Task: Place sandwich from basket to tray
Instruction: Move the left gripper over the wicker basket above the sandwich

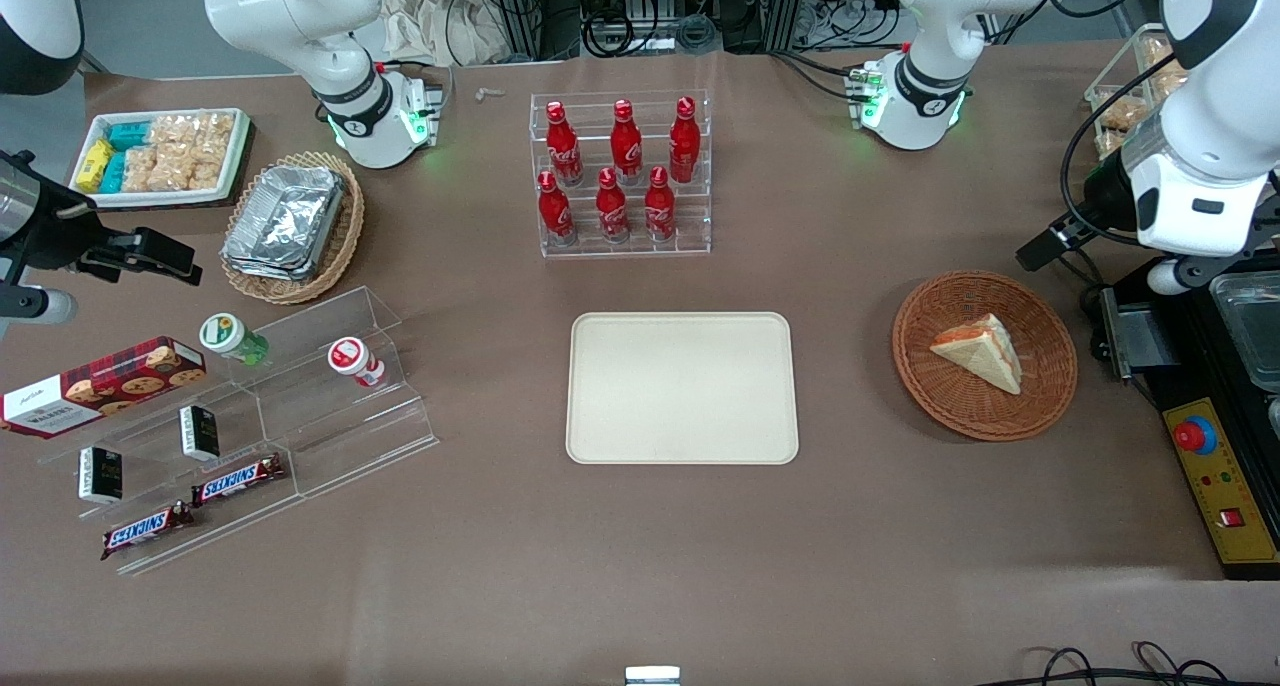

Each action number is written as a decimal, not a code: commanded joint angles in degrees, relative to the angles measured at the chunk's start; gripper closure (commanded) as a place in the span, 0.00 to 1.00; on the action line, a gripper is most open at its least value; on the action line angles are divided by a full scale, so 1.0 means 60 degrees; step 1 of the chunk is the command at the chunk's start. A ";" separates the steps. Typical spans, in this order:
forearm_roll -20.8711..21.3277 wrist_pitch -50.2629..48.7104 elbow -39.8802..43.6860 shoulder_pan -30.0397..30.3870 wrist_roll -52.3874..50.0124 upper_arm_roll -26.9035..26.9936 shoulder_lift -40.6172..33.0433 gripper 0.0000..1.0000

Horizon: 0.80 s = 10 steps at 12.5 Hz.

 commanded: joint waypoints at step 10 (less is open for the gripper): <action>0.0277 0.3479 -0.3804 0.0241 -0.2766 0.0843 -0.0876 0.00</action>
